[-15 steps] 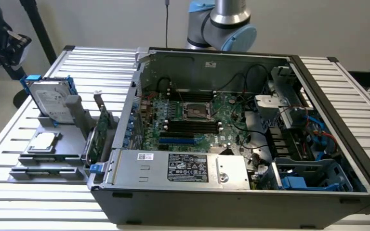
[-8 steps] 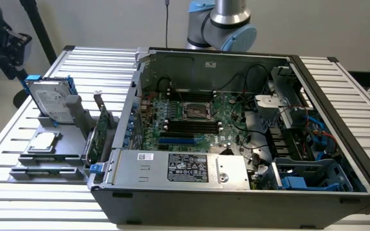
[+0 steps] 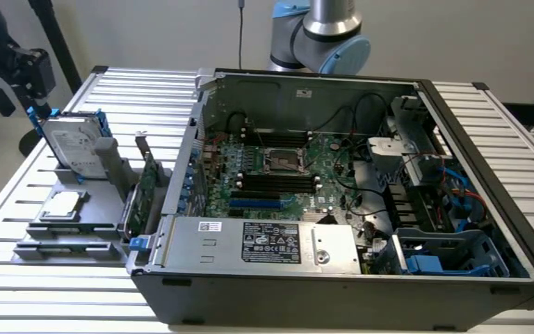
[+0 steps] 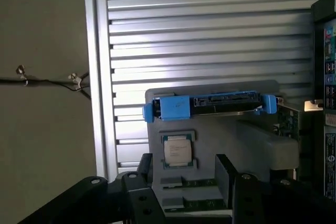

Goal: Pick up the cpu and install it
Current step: 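Pick up the cpu and move it towards the insertion slot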

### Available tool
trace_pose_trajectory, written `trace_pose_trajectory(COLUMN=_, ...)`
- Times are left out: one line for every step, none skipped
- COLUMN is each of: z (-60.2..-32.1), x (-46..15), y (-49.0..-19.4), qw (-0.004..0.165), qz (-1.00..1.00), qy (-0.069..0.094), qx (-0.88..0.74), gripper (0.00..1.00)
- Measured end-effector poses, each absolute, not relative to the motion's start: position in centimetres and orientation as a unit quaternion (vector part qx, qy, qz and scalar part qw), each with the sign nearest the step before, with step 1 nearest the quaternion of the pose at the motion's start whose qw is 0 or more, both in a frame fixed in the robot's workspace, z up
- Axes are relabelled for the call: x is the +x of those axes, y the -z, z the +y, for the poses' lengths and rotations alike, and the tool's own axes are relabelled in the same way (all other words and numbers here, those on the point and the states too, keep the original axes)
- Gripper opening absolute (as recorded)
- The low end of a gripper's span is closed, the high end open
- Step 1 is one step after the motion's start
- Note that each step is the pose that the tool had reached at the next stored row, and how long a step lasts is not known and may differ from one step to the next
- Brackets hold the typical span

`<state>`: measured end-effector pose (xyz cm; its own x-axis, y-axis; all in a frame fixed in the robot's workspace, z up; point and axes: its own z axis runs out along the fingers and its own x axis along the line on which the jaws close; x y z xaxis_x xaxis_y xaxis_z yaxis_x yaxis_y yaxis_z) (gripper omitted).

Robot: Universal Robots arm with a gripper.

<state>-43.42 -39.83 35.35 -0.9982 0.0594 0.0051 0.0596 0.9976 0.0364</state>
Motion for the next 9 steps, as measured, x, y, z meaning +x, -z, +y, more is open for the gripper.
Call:
trace_pose_trajectory(z=-39.8, x=-43.4, y=-35.2, qw=0.002, qz=-0.999, qy=0.018, qx=-0.027, gripper=0.60)
trace_pose_trajectory(z=-39.9, x=-43.4, y=-35.0, qw=0.002, qz=-1.000, qy=0.018, qx=-0.022, gripper=0.60)
trace_pose_trajectory(z=-39.9, x=-43.4, y=-34.8, qw=0.002, qz=-1.000, qy=0.018, qx=-0.018, gripper=0.60)
trace_pose_trajectory(z=-39.9, x=-43.4, y=-34.6, qw=0.002, qz=-1.000, qy=0.018, qx=-0.013, gripper=0.60)
trace_pose_trajectory(z=-39.9, x=-43.4, y=-34.4, qw=0.002, qz=-1.000, qy=0.018, qx=-0.008, gripper=0.60)
trace_pose_trajectory(z=-39.9, x=-43.4, y=-34.2, qw=0.003, qz=-1.000, qy=0.018, qx=-0.003, gripper=0.60)
trace_pose_trajectory(z=-39.9, x=-43.4, y=-34.1, qw=0.003, qz=-1.000, qy=0.018, qx=0.002, gripper=0.60)
trace_pose_trajectory(z=-39.9, x=-43.3, y=-33.9, qw=0.003, qz=-1.000, qy=0.018, qx=0.008, gripper=0.60)
trace_pose_trajectory(z=-40.0, x=-43.3, y=-33.7, qw=0.003, qz=-1.000, qy=0.018, qx=0.013, gripper=0.60)
